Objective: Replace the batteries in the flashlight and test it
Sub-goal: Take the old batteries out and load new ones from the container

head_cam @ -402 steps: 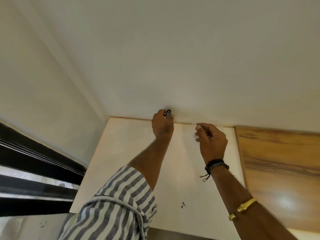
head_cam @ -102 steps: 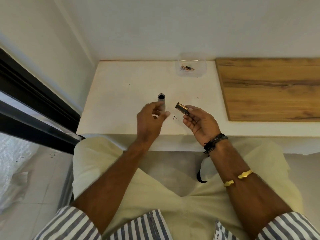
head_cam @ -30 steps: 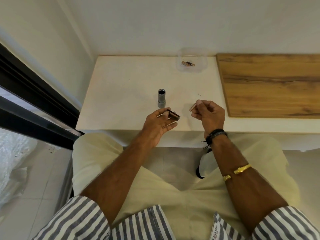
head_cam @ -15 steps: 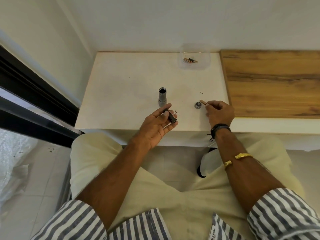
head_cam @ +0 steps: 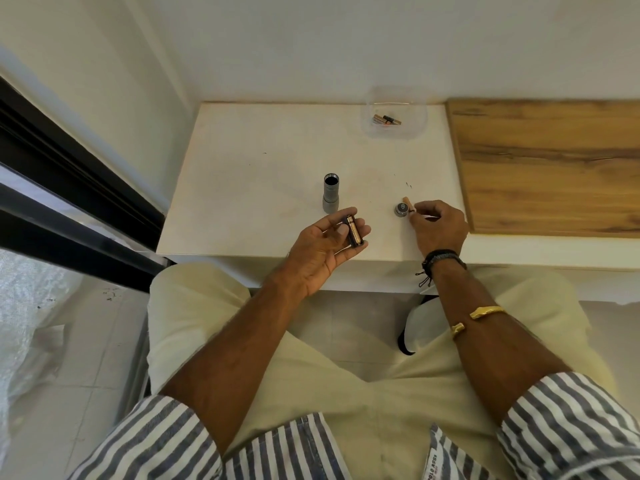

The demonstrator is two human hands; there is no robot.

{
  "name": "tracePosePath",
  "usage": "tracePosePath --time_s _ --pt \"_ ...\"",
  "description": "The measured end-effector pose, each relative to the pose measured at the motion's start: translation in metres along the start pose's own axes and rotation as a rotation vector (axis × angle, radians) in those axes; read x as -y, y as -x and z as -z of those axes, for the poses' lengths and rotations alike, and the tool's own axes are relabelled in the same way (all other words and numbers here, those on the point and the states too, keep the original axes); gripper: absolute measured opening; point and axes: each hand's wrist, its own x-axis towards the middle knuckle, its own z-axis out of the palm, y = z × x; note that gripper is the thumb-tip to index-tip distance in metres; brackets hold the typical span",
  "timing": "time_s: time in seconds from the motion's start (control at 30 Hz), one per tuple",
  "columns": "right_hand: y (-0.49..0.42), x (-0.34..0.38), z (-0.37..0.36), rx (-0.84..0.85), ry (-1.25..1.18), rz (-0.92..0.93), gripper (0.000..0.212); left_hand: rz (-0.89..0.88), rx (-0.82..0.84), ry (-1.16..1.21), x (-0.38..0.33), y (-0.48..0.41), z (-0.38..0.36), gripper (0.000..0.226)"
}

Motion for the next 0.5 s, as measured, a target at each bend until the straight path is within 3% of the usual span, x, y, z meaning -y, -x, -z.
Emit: tracePosePath --time_s 0.17,0.23,0.37,0.5 --pt "0.017 0.022 0.005 0.017 -0.218 -0.049 0.006 -0.108 -0.094 -0.163 0.002 0.0 -0.002 0.03" --pt "0.029 0.031 0.005 0.163 -0.282 -0.091 0.014 -0.154 -0.162 -0.28 0.003 -0.001 -0.005 0.029" --pt "0.056 0.041 0.001 0.518 -0.385 -0.242 0.006 -0.236 -0.255 -0.463 0.006 -0.002 -0.007 0.029" --pt "0.065 0.044 -0.001 0.612 -0.444 -0.353 0.013 -0.288 -0.238 -0.56 0.007 -0.002 -0.007 0.03"
